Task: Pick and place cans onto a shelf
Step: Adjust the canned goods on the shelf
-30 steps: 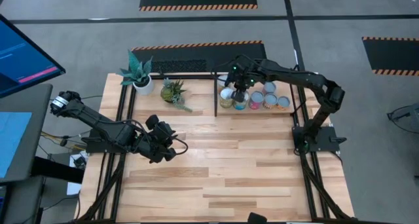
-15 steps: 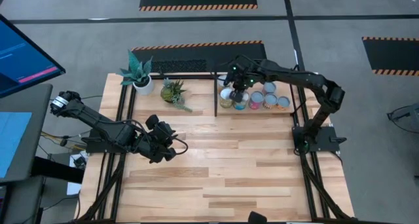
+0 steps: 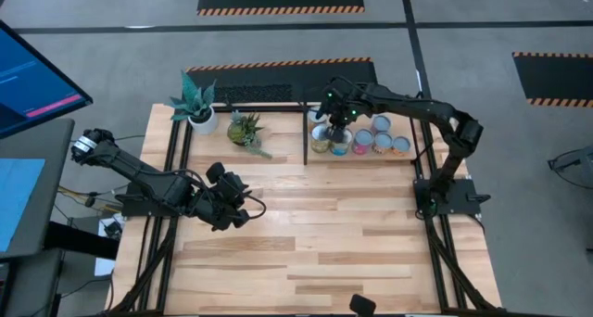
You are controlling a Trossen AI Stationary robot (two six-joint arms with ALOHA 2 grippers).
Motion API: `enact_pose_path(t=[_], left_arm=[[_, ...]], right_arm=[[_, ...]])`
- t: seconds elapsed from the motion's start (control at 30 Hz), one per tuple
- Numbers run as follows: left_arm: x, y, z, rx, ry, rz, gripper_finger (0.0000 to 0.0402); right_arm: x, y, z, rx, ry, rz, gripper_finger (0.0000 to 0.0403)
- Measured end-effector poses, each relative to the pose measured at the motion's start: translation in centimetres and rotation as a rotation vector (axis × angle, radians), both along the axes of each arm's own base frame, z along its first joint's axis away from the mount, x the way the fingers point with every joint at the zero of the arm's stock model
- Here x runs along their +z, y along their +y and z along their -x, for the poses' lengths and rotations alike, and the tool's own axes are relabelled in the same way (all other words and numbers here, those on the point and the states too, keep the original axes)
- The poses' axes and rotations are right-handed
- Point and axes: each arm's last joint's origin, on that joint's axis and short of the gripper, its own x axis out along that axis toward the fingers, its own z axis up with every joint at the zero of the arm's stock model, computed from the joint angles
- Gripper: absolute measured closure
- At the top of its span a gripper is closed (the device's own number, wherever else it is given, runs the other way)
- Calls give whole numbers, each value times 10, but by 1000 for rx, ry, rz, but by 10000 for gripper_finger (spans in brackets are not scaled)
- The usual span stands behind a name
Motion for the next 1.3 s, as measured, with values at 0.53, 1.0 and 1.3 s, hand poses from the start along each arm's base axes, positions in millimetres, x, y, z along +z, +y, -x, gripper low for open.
enact_pose_path(t=[0.53, 1.0, 1.3], left_arm=[[0, 0, 0, -10, 7, -1, 332], [0, 0, 0, -3, 3, 8, 332], [0, 0, 0, -3, 4, 15, 332]], right_arm=[[-3, 8, -7, 21, -10, -31, 395], [-3, 15, -10, 64, -1, -27, 395], [-1, 15, -8, 60, 8, -17, 395]])
